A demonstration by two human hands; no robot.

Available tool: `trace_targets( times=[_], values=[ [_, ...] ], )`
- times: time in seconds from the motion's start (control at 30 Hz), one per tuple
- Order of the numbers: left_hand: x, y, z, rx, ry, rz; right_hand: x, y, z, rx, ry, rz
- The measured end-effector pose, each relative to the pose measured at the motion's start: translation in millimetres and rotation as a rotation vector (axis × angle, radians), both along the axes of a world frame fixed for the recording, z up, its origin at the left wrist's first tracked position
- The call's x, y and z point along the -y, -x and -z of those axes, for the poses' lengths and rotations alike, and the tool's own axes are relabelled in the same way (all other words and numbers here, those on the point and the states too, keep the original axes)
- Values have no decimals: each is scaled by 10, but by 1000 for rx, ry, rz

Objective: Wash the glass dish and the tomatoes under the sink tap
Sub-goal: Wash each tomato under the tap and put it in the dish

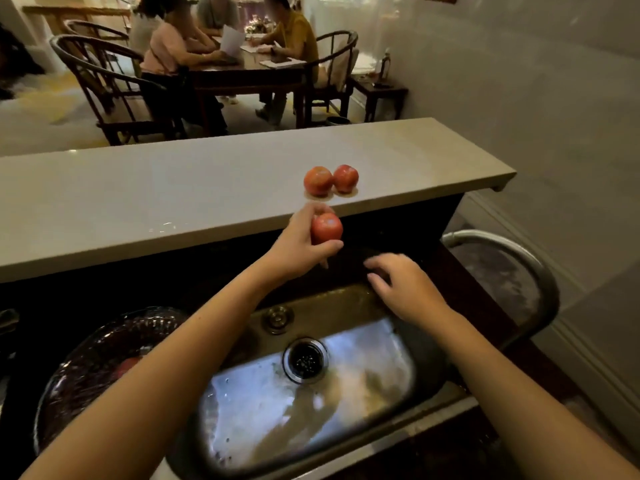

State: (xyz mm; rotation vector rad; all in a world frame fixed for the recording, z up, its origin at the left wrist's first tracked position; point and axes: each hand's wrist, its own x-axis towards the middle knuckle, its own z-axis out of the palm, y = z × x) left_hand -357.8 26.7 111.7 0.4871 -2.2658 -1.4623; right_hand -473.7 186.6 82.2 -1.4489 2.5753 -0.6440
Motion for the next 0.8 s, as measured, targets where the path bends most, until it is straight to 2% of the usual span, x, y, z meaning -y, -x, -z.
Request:
trace_targets(
  times=[0.1,0.23,0.33,0.4,0.57,0.8],
  values=[
    [-270,273,230,63,-152,77,-467,40,196,10,-146,177],
    [-652,632,545,128,-258,198,-886,27,458,-75,-430,362],
    [-890,857,710,152,-327,227,-1059,10,623,4,-530,486],
    [-991,977,782,151,-356,235,-1112,17,714,70,-476,554],
    [-1107,1164,836,145,-414,213,-1163,46,882,207,-182,667],
    [-1110,1249,819,136,-432,193,-1061,87,971,266,-161,776]
  ],
)
